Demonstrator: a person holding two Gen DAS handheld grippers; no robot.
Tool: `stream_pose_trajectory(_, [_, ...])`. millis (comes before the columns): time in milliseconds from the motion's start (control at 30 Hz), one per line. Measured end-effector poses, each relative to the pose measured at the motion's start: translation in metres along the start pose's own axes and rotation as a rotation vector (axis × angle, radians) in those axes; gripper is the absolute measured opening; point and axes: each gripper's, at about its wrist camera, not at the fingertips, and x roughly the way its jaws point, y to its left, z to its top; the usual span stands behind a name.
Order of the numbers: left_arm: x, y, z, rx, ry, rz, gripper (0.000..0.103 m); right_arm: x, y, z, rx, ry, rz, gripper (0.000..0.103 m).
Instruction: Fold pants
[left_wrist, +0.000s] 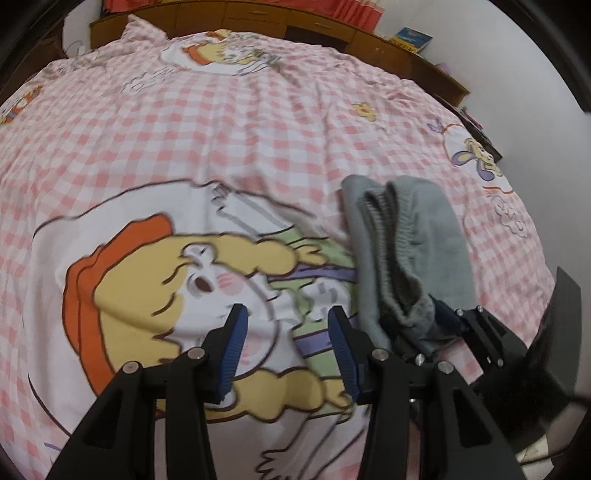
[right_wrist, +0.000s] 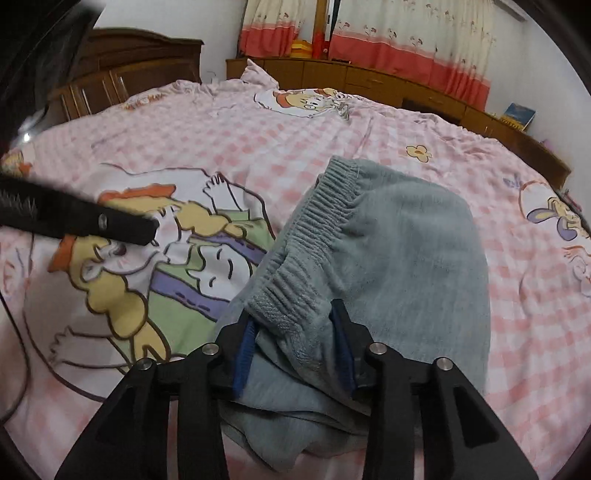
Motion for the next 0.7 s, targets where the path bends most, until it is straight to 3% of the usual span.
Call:
stream_pose_trajectory(133, [-0.006,-0.027,0.013,0.045,-0.033,-0.018,0.047,-0.028,-0.009,0.006,0.048,-0.021,0.04,0.04])
stream_pose_trajectory(233, [-0.003,-0.046,0.02,0.064,-0.048,-0.035,0.051,-0.063,-0.026,0.001,0.104,-0.087,0.088,0.041])
stream_pose_trajectory(367, [0.012,-0.072,0.019,0.091,-0.032,-0.055,0.051,-0.084,-0.058,-0.006,0.187,-0.128,0.039,0.047])
stream_pose_trajectory(433, [0.024,-0.079,0.015,0.106,-0.016,-0.048,0.051,-0.078,-0.069,-0.009,0.195,-0.105,-0.036,0.047])
stream_pose_trajectory(500, [0.038,-0.082,0.008,0.124,0.003,0.01,0.051,-0.067,-0.077,-0.013,0.193,-0.086,-0.088,0.047])
stream_pose_trajectory(600, [0.056,-0.07,0.0,0.116,0.028,0.066,0.065,-0.046,-0.088,-0.025,0.23,-0.014,-0.064,0.047])
stream_pose_trajectory(700, [0.063,-0.062,-0.004,0.087,0.036,0.05,0.067,-0.029,-0.095,-0.039,0.278,0.039,-0.027,0.047])
